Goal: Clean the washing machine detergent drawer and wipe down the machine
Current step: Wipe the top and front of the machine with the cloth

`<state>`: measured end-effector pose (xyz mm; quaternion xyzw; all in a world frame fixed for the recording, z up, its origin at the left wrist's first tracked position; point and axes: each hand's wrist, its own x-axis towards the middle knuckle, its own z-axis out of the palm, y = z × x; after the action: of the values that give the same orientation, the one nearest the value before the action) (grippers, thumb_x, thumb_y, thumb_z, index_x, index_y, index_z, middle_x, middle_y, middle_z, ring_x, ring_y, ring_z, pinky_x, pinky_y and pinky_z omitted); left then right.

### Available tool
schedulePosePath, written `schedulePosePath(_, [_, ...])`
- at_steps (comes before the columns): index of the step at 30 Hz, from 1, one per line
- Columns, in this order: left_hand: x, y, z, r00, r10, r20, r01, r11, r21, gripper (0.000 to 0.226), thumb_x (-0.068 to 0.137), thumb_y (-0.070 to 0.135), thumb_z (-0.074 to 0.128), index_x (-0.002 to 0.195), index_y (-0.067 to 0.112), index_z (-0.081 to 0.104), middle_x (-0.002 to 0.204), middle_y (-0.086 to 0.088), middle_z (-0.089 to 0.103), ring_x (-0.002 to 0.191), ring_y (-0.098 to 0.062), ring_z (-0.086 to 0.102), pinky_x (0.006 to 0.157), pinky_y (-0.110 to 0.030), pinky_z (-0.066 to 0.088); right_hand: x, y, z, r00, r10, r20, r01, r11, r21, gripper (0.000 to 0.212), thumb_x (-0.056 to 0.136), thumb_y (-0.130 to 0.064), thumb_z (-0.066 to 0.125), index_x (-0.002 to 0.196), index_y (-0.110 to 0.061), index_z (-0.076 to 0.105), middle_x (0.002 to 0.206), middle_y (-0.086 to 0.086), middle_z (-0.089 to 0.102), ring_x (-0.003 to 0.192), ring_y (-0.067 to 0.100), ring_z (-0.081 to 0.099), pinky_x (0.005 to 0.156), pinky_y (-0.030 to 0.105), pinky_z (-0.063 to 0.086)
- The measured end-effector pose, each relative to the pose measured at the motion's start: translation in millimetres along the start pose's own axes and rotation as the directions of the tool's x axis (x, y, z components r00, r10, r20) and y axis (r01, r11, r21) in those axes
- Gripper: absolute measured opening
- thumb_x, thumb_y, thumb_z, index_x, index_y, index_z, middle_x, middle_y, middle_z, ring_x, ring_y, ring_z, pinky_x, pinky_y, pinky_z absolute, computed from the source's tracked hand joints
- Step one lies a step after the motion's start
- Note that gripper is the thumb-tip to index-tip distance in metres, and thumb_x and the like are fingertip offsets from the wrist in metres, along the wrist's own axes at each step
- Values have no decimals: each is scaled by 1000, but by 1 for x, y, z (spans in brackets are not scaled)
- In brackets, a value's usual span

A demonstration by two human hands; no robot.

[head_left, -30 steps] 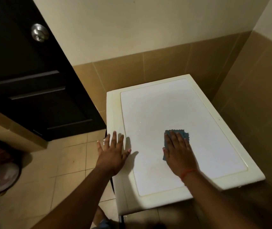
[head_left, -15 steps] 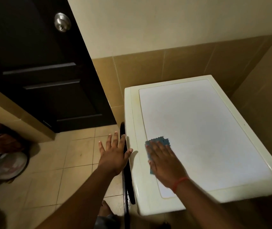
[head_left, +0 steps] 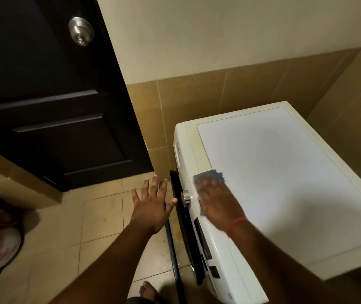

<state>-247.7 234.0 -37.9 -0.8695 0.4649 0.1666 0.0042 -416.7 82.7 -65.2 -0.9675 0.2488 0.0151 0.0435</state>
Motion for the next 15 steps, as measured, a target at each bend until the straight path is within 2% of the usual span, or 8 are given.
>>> schedulePosePath(2, [10,-13,-4,1000,21,1,-21,1000,15,71,95,65,10,155,30,-6,163,-4,-15,149,-28,-15,118,-61,-2,13,3,-4,976,218,-30,-216,976,37,56,101,-36,27,154,-19,21,161,5,21,148,30,18,119,50,23])
schedulePosePath(3, [13,-16,-4,1000,24,4,-24,999,24,71,95,65,10,155,30,-5,163,-4,-14,150,-29,-14,117,-61,-2,15,-2,-4,978,207,-37,-206,978,19,57,101,-37,27,154,-18,22,160,6,21,148,31,18,118,51,24])
schedulePosePath(6, [21,-18,-7,999,48,0,-48,999,21,71,95,65,10,155,29,-4,163,-5,-14,150,-29,-13,117,-61,-3,11,-2,-2,999,-32,-3,32,997,-64,57,101,-38,25,154,-18,23,160,6,24,147,29,23,118,50,26])
schedulePosePath(9, [28,-6,-8,996,83,-12,-83,997,1,70,96,64,10,155,30,-4,163,-4,-14,150,-28,-14,117,-61,-2,13,20,-7,977,212,-18,-212,977,7,57,102,-37,23,155,-18,16,161,6,20,148,29,19,116,50,28])
schedulePosePath(10, [29,-2,-7,996,89,-21,-89,996,-9,70,95,64,10,155,30,-3,163,-3,-14,150,-27,-14,117,-61,-2,13,19,-5,972,232,-26,-232,973,8,58,102,-37,24,156,-17,16,162,7,18,149,29,16,117,50,26])
schedulePosePath(13, [33,12,-6,996,76,-36,-76,997,-8,70,96,64,10,155,31,-3,163,-3,-14,150,-27,-15,117,-61,-3,10,24,-2,1000,6,-16,-8,997,-75,58,102,-37,27,156,-17,17,163,6,16,149,27,15,120,48,20])
schedulePosePath(14, [33,16,-6,997,63,-34,-63,998,-3,70,96,64,10,155,31,-4,163,-3,-15,149,-27,-16,117,-61,-3,10,36,-3,1000,6,-10,-7,997,-73,58,102,-36,25,156,-16,15,162,6,16,149,28,15,119,48,21])
schedulePosePath(15, [33,19,-6,998,53,-31,-53,999,2,70,96,64,11,155,31,-4,163,-3,-15,149,-27,-16,117,-61,-4,11,49,-4,997,77,-12,-77,995,-63,58,102,-35,23,156,-15,14,162,7,16,149,29,15,119,49,22])
